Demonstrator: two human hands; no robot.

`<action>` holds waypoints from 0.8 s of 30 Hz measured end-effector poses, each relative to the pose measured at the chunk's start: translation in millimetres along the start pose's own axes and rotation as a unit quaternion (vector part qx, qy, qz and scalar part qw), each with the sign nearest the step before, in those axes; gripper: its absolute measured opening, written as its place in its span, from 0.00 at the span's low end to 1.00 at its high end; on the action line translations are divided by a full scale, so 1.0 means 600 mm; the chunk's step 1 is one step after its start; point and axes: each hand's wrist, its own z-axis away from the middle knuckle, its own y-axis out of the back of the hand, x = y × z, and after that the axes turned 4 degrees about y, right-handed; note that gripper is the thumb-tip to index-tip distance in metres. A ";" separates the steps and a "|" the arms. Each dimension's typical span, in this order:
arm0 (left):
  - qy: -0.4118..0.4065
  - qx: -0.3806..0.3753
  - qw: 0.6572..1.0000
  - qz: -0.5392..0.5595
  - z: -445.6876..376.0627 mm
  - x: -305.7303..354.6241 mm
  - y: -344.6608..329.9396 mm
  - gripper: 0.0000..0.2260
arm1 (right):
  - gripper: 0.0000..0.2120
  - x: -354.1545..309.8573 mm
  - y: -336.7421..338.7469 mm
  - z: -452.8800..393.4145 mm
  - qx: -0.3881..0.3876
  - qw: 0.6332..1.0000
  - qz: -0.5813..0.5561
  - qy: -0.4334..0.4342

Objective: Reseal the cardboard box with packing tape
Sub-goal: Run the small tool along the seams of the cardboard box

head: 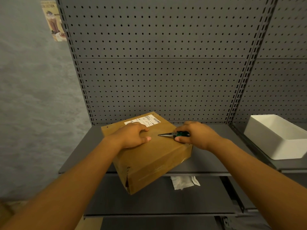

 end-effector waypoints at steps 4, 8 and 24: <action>0.002 -0.004 1.000 -0.006 -0.001 0.002 0.000 0.25 | 0.20 -0.002 0.000 0.002 0.005 1.000 0.005 0.005; 0.005 -0.007 1.000 -0.006 -0.001 0.003 0.002 0.25 | 0.20 -0.004 -0.002 0.003 0.006 0.999 -0.035 0.002; 0.006 -0.005 1.000 -0.009 0.002 0.007 0.003 0.25 | 0.16 -0.001 -0.006 0.001 0.022 0.995 -0.092 -0.007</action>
